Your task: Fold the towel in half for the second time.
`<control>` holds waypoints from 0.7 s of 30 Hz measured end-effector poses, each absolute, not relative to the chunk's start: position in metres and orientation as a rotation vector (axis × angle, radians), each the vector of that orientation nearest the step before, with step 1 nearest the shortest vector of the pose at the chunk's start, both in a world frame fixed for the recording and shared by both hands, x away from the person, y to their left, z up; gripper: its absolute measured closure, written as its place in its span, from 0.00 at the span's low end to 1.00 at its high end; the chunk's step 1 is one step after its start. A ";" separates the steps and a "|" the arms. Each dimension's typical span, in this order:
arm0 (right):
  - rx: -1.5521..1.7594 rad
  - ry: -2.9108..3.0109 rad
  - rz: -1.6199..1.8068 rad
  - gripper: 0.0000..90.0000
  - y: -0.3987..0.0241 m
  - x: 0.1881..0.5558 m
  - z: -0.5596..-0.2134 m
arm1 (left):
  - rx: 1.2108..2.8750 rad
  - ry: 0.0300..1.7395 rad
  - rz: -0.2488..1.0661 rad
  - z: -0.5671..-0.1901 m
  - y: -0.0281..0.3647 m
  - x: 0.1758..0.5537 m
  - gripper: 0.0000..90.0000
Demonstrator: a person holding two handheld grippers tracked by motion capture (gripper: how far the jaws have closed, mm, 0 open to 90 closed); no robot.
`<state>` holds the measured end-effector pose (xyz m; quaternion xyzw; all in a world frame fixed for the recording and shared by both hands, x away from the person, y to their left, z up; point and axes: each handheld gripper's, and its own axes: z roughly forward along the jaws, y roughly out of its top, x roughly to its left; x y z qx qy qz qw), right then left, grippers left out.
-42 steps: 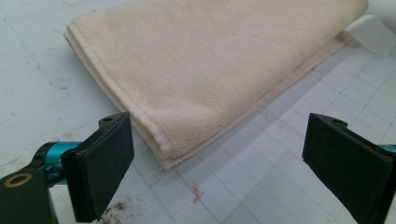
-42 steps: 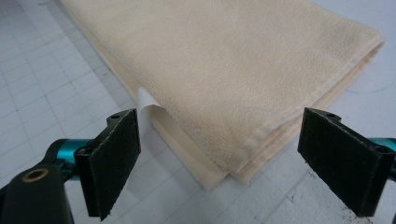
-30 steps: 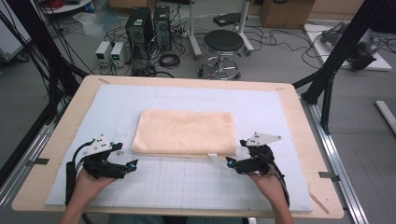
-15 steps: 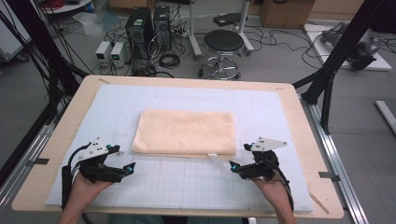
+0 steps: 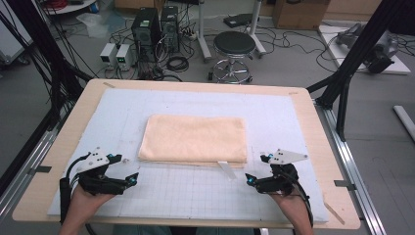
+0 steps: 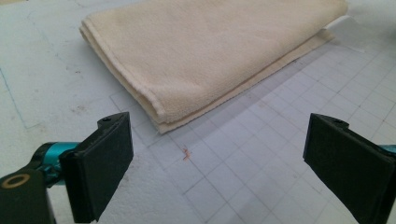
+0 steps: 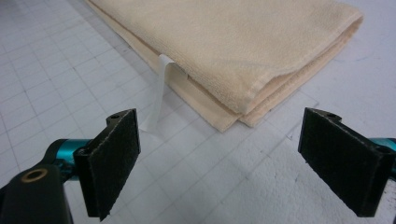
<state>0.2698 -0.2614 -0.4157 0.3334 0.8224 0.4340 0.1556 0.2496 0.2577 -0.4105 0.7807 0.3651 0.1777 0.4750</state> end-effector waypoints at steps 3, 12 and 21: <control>0.956 2.354 1.241 0.13 -0.264 0.267 -0.416 | 1.907 0.897 0.436 -0.410 0.259 0.248 0.10; 0.960 2.354 1.240 0.13 -0.267 0.260 -0.417 | 1.905 0.900 0.439 -0.410 0.263 0.241 0.10; 0.972 2.349 1.234 0.13 -0.274 0.252 -0.418 | 1.901 0.907 0.446 -0.410 0.266 0.235 0.10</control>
